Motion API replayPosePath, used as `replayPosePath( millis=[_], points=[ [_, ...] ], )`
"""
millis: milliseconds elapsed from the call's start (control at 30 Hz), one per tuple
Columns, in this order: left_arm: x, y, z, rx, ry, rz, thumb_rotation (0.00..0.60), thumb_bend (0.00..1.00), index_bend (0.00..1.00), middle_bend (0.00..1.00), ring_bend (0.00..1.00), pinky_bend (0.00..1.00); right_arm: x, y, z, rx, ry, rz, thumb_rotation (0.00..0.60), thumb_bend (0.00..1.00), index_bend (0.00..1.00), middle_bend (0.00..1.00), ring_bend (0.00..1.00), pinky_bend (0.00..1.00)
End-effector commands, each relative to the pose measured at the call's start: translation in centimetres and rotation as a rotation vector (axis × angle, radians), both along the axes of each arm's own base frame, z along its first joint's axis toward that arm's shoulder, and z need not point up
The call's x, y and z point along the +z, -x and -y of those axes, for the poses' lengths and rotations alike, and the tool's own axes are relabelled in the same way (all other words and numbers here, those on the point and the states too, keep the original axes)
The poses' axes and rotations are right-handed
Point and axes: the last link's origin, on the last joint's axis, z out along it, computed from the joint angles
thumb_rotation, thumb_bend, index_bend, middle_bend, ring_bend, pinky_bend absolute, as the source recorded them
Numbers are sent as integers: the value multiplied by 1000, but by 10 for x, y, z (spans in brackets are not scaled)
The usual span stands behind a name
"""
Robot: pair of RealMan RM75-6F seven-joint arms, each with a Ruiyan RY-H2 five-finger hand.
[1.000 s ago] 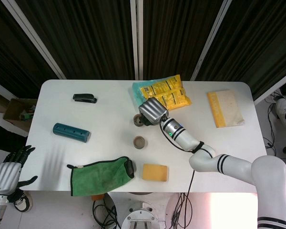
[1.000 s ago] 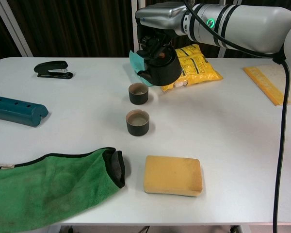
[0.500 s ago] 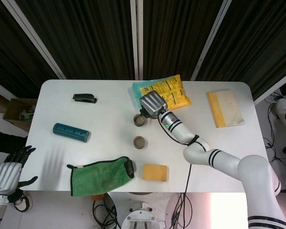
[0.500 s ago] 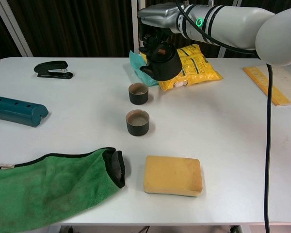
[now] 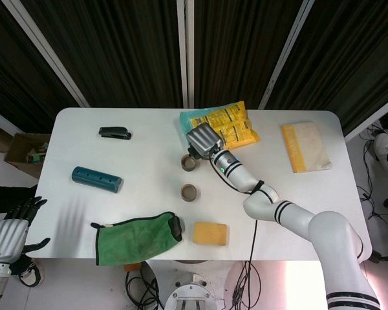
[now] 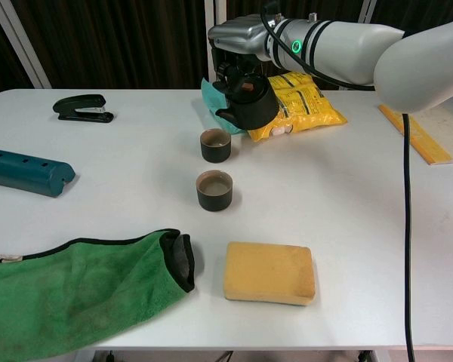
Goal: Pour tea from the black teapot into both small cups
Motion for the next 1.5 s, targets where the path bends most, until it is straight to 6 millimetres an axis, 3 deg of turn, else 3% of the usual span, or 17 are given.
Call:
replayPosePath(
  millis=[33,933,1500],
  points=[
    [0,0,0,1,0,0,600,66,162,118,107,216,-2,-2,0,16,6,-14,597,466,1000,1000,1000,568],
    [0,4,1,11,-4,3,600,67,161,118,107,217,-15,-15,-8,172,53,-175,600,469,1000,1000,1000,568],
    [0,4,1,8,-5,4,600,67,162,118,107,217,-11,-17,-8,198,77,-207,600,470,1000,1000,1000,568]
  ],
)
